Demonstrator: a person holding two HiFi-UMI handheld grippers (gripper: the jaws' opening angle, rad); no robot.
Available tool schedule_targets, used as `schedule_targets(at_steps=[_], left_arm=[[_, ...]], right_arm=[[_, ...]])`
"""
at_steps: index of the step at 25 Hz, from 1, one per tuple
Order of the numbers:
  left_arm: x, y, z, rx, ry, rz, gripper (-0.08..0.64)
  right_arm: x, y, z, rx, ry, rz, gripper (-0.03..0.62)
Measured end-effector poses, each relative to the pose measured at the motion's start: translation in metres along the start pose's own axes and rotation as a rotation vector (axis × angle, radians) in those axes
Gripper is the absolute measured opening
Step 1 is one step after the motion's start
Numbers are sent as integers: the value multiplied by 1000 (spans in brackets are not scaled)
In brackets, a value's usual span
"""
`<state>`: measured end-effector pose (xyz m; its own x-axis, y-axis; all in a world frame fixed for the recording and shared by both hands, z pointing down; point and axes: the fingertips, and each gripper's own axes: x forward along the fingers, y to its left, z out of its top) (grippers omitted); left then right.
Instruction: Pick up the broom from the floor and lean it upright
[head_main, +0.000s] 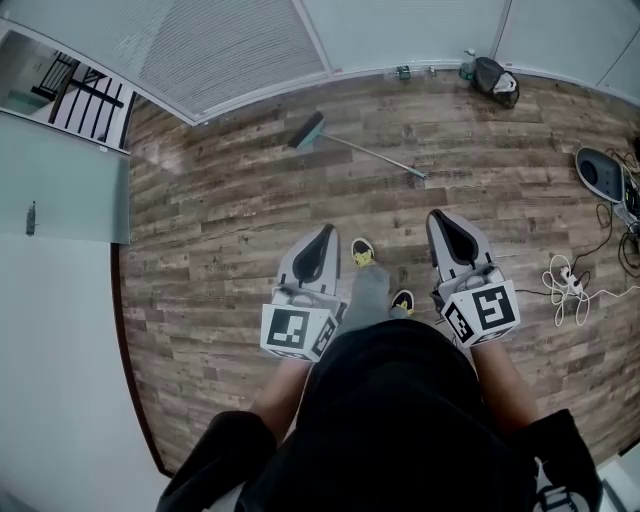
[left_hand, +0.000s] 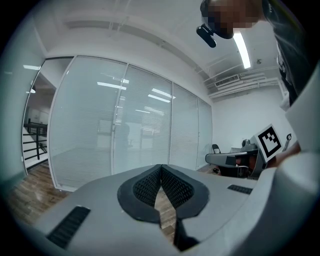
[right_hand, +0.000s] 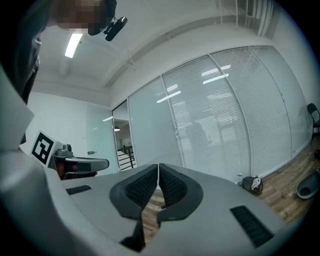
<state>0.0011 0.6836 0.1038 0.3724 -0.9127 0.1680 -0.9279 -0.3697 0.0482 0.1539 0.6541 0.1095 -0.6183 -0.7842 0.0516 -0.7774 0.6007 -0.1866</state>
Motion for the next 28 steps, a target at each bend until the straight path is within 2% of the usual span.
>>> schedule_targets(at_steps=[7, 12, 28], left_arm=[[24, 1, -2, -19, 3, -47, 23], [65, 17, -3, -48, 18, -69, 23], [213, 127, 19, -133, 6, -107, 23]], right_arm=[[8, -17, -4, 7, 14, -43, 22], [36, -46, -11, 22, 55, -87, 22], [212, -107, 3, 25, 103, -86, 23]])
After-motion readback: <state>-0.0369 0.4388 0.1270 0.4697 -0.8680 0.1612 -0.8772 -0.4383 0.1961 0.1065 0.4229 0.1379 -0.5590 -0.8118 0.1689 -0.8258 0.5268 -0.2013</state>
